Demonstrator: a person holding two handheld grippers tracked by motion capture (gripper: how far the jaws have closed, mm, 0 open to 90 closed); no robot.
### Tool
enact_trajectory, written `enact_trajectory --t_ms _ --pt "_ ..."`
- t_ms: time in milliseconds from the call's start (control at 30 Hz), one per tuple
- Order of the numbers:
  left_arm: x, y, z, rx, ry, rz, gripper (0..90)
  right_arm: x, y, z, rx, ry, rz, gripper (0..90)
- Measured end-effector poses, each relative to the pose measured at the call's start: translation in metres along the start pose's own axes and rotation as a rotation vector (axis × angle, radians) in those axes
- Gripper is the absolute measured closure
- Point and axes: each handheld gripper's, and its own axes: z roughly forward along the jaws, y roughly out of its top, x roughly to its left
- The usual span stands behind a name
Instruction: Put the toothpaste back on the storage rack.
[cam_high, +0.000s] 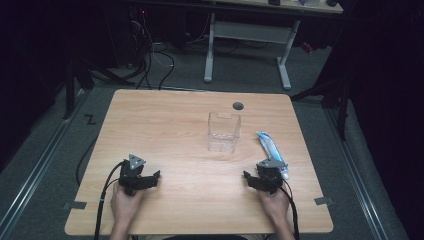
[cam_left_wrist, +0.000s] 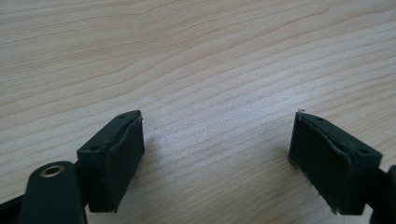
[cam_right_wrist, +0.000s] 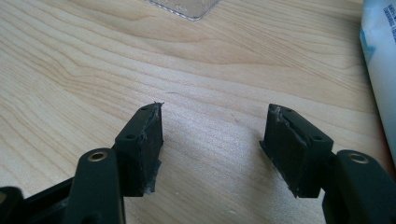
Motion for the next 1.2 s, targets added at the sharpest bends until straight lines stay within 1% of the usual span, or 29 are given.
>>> enact_trajectory --t_ms 567,700,767,1000,1200 --pt "0.0000 0.0000 0.0000 0.000 0.000 0.000 18.5 0.0008 -0.0004 -0.0004 0.001 -0.005 0.000 36.1" --pt "0.0000 0.0001 0.0000 0.000 0.000 0.000 18.5 0.0025 -0.0008 -0.0008 0.000 -0.012 0.007 37.4" --pt "0.0000 0.0001 0.0000 0.000 0.000 0.000 18.5 0.0040 -0.0016 -0.0016 -0.001 -0.021 0.021 37.9" --pt "0.0001 0.0001 0.0000 0.001 0.000 0.000 18.5 0.0038 -0.0020 -0.0020 -0.002 -0.021 0.020 38.2" --pt "0.0001 0.0001 0.0000 0.001 0.000 0.001 18.4 0.0038 -0.0031 -0.0037 -0.006 -0.033 0.034 44.0"
